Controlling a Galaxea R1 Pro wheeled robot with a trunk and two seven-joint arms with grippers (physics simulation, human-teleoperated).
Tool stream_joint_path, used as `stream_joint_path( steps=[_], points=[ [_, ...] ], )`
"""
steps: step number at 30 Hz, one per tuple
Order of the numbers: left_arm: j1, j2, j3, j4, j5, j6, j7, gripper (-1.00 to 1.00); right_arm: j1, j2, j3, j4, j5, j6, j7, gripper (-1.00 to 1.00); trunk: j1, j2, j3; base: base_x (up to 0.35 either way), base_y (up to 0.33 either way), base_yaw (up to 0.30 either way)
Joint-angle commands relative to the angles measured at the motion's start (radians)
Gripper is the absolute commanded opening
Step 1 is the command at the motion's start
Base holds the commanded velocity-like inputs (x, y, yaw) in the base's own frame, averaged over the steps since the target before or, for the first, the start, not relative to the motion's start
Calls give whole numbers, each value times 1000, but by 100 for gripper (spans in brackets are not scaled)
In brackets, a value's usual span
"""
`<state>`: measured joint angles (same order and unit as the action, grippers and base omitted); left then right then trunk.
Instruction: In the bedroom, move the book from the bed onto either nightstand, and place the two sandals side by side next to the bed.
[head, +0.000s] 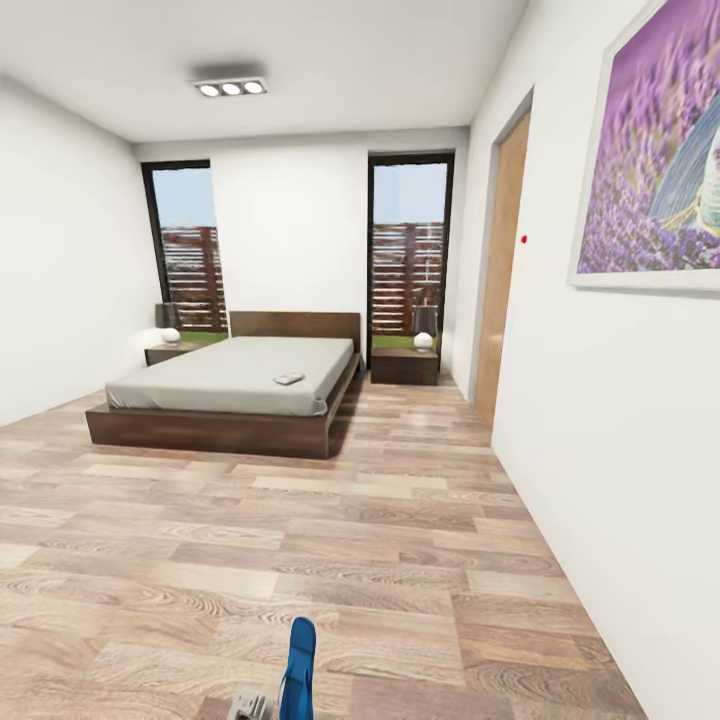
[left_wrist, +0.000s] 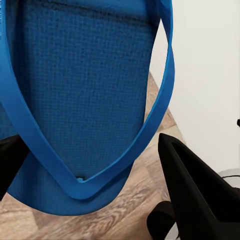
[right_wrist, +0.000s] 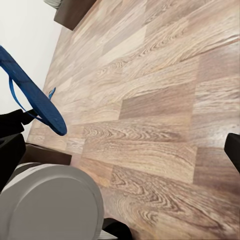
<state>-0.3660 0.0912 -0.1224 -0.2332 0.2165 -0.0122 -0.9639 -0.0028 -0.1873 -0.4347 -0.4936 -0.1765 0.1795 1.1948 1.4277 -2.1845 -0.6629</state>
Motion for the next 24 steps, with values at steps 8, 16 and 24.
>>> stream_joint_path(
  steps=[8,16,24],
  points=[
    [-1,1,-7,0,8,-3,7,-100,0,1,-2,0,-5,9,3,100,0,-1,-14,0,0,0],
    [-1,3,-6,0,9,-2,23,-100,0,-5,-8,0,-5,9,2,100,0,-1,-26,0,0,0],
    [-1,2,-2,0,9,-2,23,-100,0,-4,-8,0,-5,9,2,100,0,-1,-39,0,0,0]
  ],
)
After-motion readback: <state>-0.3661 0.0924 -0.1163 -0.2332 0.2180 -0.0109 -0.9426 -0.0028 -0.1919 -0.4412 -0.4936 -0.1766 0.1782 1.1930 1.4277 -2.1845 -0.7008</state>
